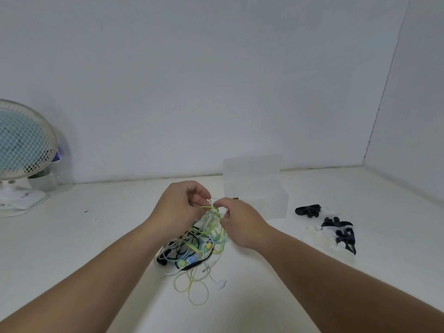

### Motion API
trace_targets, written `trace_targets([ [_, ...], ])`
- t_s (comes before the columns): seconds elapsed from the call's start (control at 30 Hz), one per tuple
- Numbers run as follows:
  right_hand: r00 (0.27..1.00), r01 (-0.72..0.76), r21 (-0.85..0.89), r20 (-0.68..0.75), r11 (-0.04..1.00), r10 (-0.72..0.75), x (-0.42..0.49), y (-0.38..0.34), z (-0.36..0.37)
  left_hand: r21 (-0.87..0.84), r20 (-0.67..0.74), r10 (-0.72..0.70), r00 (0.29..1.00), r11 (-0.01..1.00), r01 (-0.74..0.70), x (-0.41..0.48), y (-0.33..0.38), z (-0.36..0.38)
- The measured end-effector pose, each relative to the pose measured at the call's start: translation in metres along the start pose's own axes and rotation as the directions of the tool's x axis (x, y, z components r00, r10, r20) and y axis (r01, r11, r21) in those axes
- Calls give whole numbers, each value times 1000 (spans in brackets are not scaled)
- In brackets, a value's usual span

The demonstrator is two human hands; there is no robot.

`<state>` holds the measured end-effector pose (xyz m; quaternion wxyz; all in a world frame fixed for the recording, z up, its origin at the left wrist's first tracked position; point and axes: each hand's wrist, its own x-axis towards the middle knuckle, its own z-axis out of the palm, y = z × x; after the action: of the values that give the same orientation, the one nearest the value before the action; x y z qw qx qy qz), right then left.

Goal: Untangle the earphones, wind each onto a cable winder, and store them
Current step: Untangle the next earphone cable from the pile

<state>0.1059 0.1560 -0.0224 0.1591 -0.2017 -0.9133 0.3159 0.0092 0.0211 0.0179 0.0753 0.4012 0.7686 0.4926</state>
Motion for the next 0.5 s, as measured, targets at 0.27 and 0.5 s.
trace_targets([
  [0.27,968,52,-276,-221,960,-116,13,0,-2,171,276,-73,958,985,26,-15,-12,-8],
  [0.5,884,119,-87,-445,989,-146,9,-17,-29,526,27,-16,999,851,-1,-9,-30,6],
])
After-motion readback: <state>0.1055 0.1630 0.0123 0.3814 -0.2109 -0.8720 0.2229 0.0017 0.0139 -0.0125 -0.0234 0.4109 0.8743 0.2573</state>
